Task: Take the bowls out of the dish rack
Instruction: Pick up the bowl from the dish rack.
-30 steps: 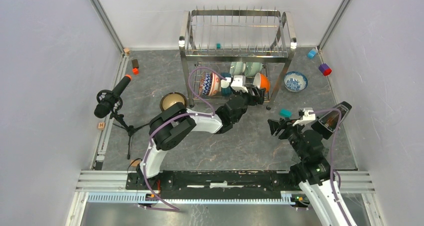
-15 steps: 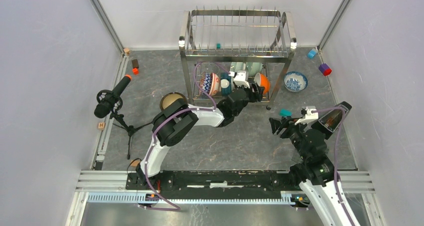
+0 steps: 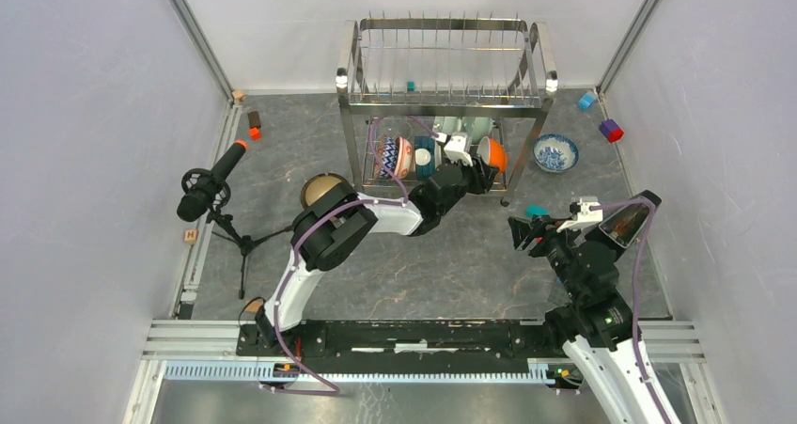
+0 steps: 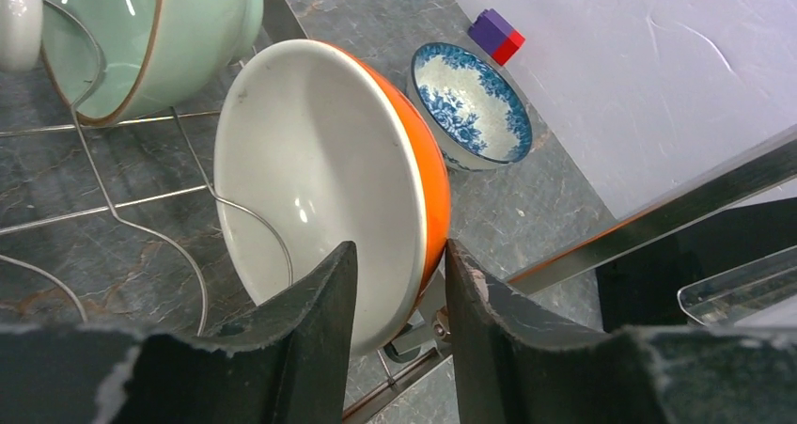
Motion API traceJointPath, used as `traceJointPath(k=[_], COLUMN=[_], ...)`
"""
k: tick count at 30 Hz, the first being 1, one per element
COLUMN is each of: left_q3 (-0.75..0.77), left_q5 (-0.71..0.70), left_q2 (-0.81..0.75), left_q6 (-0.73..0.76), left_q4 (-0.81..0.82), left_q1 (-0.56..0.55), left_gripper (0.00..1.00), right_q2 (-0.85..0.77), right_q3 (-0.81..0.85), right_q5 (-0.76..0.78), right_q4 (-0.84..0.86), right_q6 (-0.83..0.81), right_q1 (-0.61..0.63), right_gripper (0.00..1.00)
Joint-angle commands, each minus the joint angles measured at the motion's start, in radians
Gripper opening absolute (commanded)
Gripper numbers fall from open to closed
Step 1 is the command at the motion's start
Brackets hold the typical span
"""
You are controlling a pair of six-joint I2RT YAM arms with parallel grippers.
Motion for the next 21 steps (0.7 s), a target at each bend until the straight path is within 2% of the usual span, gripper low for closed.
traceJointPath(k=[1, 4, 17, 21], left_q3=[0.03, 0.028, -0.01, -0.017], left_q5=[0.036, 0.062, 0.121, 0.154], left_q2=[0.021, 0.027, 0.02, 0.024], left_q6=[-0.035, -0.042, -0.061, -0.08], left_q4=[0.05, 0.073, 0.192, 0.24], left_q1=[0.017, 0.022, 0.056, 0.07], left_gripper=[0.44, 0.4, 0.03, 0.02], right_q2=[0.008, 0.012, 0.014, 0.014], right_q3=[0.016, 0.015, -0.009, -0.013], right_q5=[0.022, 0.024, 0.035, 0.04], right_q4=[0.03, 0.031, 0.039, 0.039], right_q6=[-0.022, -0.027, -0.03, -0.032], right_q1=[0.007, 0.009, 0.009, 0.008], right_gripper=[0.66, 0.66, 0.65, 0.65])
